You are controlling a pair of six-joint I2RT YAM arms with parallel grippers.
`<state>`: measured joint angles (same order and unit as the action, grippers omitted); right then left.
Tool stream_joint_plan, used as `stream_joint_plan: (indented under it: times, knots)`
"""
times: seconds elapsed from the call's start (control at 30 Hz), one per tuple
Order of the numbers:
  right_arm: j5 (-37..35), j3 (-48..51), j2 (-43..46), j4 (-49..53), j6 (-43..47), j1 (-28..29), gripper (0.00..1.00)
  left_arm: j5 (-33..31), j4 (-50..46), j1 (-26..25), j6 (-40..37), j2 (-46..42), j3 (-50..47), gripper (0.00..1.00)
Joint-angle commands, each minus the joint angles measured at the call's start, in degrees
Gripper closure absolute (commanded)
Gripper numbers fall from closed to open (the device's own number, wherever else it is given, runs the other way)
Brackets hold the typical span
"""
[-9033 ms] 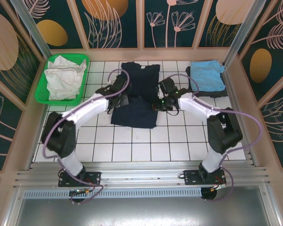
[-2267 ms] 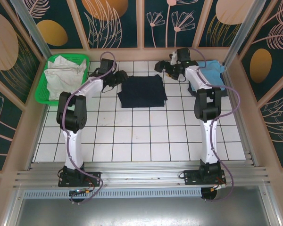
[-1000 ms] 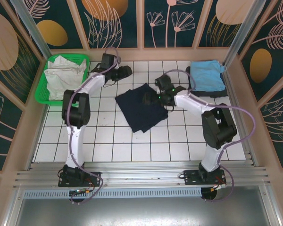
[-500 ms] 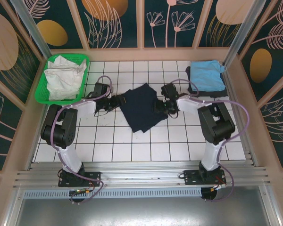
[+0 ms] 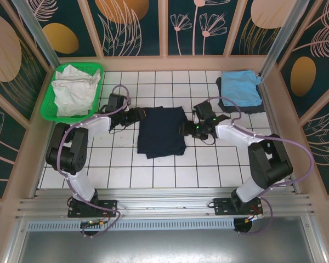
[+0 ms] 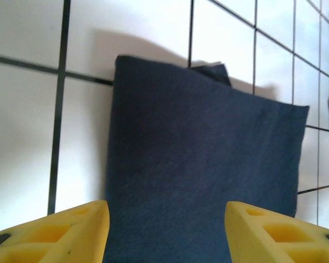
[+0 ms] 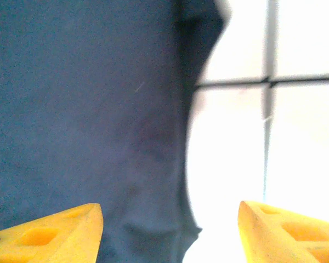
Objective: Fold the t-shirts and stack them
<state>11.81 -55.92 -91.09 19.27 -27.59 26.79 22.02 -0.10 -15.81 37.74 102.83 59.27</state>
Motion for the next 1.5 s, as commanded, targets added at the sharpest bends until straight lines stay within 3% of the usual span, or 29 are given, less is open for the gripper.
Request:
stream_joint_plan:
  times: [0.0, 0.27, 0.4, 0.67, 0.8, 0.93, 1.0, 1.03, 1.47]
  knots:
    - [0.5, -1.4, -4.3, -3.9, -2.6, 0.3, 0.33, -0.3, 0.8, -0.2, -0.1, -1.1, -2.7, 0.42]
    - [0.6, -8.1, -14.3, -10.1, -3.8, 1.2, 0.37, 1.4, 0.7, -0.9, -0.3, 1.7, -1.5, 0.44]
    - [-5.1, -13.2, -19.5, -6.3, -3.3, 2.3, 0.39, 1.3, 0.2, -0.9, -0.7, 2.2, -0.8, 0.44]
    - [-7.8, -17.7, -24.6, -2.0, -3.9, 6.2, 0.43, 1.4, 0.1, -1.0, -1.2, 3.1, -0.8, 0.44]
    - [-6.8, -17.2, -24.6, -2.5, -4.3, 6.8, 0.57, 1.6, 0.0, -0.9, -1.2, 3.6, -0.6, 0.44]
    - [-7.9, -17.7, -23.9, -1.6, -3.0, 6.0, 0.82, 2.1, 0.1, -1.0, -1.3, 3.6, -0.6, 0.45]
    - [-8.5, -18.6, -23.0, -1.0, -0.6, 5.1, 0.98, 2.2, 0.0, -0.9, -1.3, 3.3, -0.6, 0.45]
    - [-9.3, -19.5, -22.5, -0.1, 0.9, 4.9, 1.00, 2.2, -0.1, -1.0, -1.4, 3.2, -0.5, 0.45]
    - [-32.6, -34.7, -14.1, 5.7, 32.4, -4.2, 1.00, 1.2, -1.4, -0.9, -2.0, 1.7, -0.2, 0.46]
